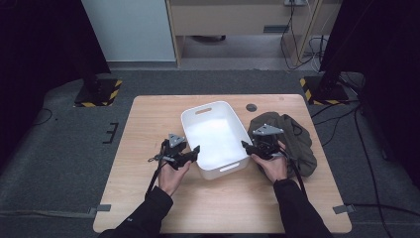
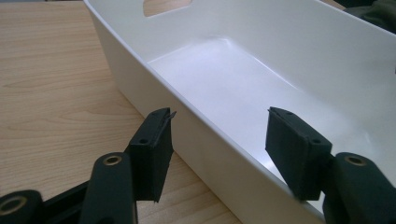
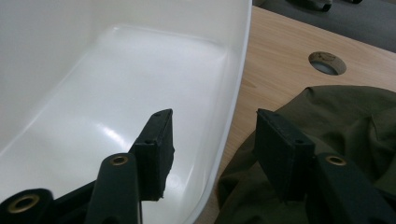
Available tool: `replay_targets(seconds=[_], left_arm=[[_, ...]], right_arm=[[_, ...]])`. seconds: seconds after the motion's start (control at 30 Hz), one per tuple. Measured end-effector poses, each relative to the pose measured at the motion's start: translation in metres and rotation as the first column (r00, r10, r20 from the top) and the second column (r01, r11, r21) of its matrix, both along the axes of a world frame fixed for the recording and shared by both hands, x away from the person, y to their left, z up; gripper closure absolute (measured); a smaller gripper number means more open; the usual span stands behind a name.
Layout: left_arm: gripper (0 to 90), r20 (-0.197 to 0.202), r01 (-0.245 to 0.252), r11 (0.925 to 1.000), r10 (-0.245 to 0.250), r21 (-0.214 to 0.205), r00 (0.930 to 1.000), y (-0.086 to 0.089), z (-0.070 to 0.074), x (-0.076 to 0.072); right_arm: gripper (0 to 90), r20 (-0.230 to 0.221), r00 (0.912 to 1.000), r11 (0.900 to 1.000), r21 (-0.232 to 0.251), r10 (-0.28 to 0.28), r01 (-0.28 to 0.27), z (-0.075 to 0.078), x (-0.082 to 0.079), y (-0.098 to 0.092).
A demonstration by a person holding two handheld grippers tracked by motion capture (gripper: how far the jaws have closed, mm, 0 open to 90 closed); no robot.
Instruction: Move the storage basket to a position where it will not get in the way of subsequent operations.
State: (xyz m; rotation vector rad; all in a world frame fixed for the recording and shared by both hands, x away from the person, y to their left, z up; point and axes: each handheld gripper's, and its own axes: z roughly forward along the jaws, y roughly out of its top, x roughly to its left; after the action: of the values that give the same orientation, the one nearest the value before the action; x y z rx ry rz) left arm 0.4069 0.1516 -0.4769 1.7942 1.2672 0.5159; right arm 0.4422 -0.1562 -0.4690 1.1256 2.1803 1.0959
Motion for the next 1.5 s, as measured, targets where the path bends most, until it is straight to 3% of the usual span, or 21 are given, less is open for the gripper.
replay_targets(seconds=[0.4, 0.53, 0.8, 1.0, 1.5], left_arm=[[45.7, -0.011, 0.0, 1.0, 0.0, 0.001, 0.9999, 0.0, 0.001, -0.001], [50.0, -0.024, -0.008, 0.9999, 0.008, 0.009, 0.9997, 0.005, 0.003, 0.0], [54.6, -0.024, -0.022, 0.999, 0.023, 0.04, 0.9994, 0.016, 0.006, 0.0], [57.3, -0.047, -0.042, 0.9984, 0.044, 0.037, 0.9979, 0.029, 0.008, 0.001], [61.0, -0.054, -0.055, 0.9968, 0.058, 0.058, 0.9969, 0.059, 0.011, -0.001]], right_arm=[[63.8, -0.035, 0.9989, 0.9988, -0.037, 0.032, -0.033, -0.012, 0.002, 0.008], [68.7, -0.031, 0.9987, 0.9989, -0.022, 0.041, -0.042, -0.012, 0.001, 0.009], [68.6, -0.017, 0.9986, 0.9982, -0.031, 0.051, -0.051, -0.01, -0.004, 0.021], [67.5, -0.021, 0.9972, 0.9971, -0.021, 0.072, -0.073, -0.01, -0.006, 0.032], [64.7, -0.03, 0.9938, 0.9943, 0.003, 0.107, -0.107, -0.009, -0.011, 0.057]])
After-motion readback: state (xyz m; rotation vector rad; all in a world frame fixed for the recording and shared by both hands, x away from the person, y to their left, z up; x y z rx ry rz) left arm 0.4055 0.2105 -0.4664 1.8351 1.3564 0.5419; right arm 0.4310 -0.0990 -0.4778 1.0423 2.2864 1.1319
